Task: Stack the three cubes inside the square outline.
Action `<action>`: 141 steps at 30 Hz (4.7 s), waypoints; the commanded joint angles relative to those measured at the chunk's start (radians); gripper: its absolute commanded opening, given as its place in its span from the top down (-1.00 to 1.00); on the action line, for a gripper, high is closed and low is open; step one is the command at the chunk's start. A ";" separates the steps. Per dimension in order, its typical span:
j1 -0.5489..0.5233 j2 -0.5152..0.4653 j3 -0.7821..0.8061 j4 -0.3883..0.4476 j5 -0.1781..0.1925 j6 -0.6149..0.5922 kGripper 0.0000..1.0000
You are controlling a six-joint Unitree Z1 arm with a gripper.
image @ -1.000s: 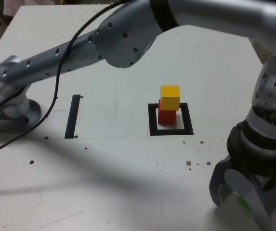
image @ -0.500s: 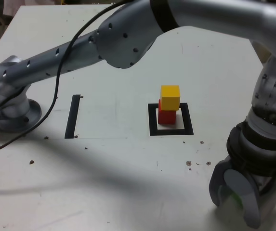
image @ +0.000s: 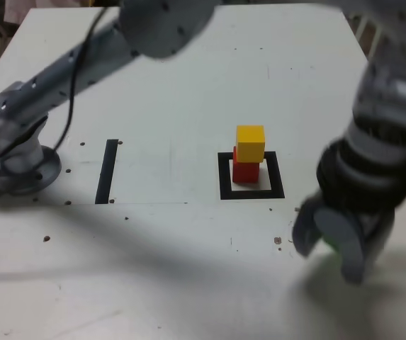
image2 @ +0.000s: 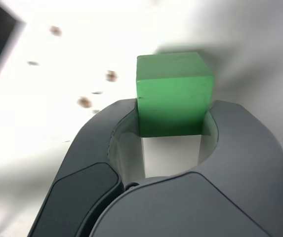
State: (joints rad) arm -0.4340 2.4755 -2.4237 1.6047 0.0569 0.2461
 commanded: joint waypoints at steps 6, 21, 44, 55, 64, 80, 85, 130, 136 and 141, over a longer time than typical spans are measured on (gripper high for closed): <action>0.066 -0.133 0.139 0.032 0.025 -0.058 0.44; 0.238 -0.419 0.381 0.029 -0.008 -0.191 0.44; 0.383 -0.450 0.520 -0.038 -0.153 -0.239 0.44; 0.402 -0.433 0.544 -0.067 -0.165 -0.224 0.44; 0.403 -0.420 0.567 -0.087 -0.173 -0.217 0.44; 0.403 -0.394 0.581 -0.110 -0.175 -0.202 -0.34; 0.404 -0.397 0.591 -0.108 -0.168 -0.200 -0.88; 0.470 -0.932 1.486 -0.402 -0.049 -0.320 -1.00; 0.498 -0.933 1.591 -0.484 -0.025 -0.308 -1.00; 0.500 -0.931 1.631 -0.530 -0.022 -0.306 -1.00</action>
State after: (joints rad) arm 0.0640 1.5469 -0.7961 1.0802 0.0328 -0.0620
